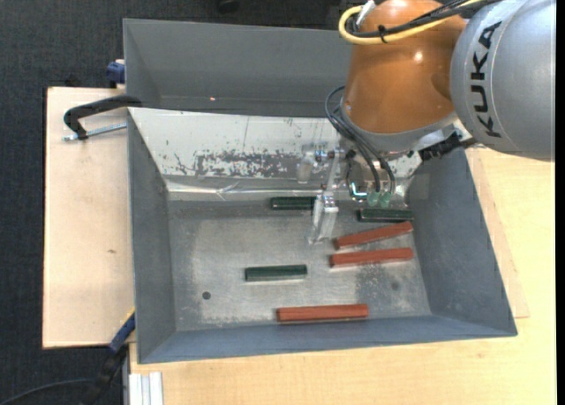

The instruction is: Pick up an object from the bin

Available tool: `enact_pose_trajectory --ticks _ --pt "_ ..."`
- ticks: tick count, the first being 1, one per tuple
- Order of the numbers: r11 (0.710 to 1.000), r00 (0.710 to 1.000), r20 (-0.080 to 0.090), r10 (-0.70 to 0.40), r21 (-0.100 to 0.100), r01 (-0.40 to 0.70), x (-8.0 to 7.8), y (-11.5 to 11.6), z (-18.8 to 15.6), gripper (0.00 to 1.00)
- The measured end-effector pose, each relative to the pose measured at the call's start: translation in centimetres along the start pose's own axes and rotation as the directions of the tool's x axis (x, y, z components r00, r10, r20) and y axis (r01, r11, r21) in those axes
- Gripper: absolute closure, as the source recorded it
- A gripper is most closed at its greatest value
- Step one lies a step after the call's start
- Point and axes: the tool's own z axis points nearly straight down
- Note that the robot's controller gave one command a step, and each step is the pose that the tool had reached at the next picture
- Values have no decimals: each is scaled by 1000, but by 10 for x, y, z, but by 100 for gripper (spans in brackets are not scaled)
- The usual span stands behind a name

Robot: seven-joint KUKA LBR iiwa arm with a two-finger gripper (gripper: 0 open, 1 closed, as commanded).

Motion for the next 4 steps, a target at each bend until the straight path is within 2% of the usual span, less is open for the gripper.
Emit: enact_pose_trajectory --ticks 1,2,3,4 --pt "989 989 -3 145 1 -145 42 20 177 0" --pt "978 978 11 207 -5 -207 50 24 141 0" --pt "944 944 9 329 -5 -329 51 25 143 0" --pt "938 938 2 347 -1 -347 52 32 175 0"
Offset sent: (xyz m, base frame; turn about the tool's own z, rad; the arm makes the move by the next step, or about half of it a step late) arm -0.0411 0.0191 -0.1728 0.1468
